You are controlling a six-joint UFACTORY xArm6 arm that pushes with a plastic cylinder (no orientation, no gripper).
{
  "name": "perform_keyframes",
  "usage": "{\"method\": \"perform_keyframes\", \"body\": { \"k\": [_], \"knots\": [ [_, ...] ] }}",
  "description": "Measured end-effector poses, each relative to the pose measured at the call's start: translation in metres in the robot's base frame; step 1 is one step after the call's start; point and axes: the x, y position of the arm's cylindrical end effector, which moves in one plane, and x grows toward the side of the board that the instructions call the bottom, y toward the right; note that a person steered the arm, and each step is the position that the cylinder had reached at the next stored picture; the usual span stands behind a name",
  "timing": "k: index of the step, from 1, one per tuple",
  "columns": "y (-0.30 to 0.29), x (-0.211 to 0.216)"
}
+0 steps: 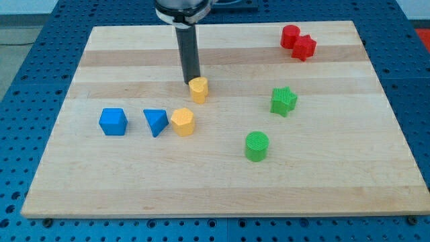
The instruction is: Push the yellow heart beside the yellow hexagon
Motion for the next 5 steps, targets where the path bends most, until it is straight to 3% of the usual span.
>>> {"method": "perform_keyframes", "body": {
  "k": [5],
  "knots": [
    [0.083, 0.031]
  ]
}}
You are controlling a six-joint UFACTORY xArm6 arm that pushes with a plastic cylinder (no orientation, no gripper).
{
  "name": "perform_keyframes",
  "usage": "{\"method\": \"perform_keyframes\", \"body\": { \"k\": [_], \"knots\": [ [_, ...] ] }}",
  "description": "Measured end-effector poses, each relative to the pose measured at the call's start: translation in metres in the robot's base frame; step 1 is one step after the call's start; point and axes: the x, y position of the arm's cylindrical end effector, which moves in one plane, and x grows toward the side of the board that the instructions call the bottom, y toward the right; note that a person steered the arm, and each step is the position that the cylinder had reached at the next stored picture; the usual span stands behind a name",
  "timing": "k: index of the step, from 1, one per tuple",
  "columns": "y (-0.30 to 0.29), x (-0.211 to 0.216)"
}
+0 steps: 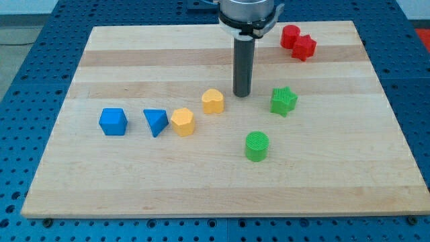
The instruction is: Push the yellow heart beside the yellow hexagon
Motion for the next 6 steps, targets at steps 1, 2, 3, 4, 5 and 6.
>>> {"method": "perform_keyframes", "body": {
  "k": [1, 2, 3, 4, 5, 6],
  "knots": [
    [-0.033, 0.0],
    [-0.058, 0.0],
    [-0.06, 0.003],
    [-0.063, 0.002],
    [-0.071, 0.002],
    [-0.072, 0.002]
  ]
}}
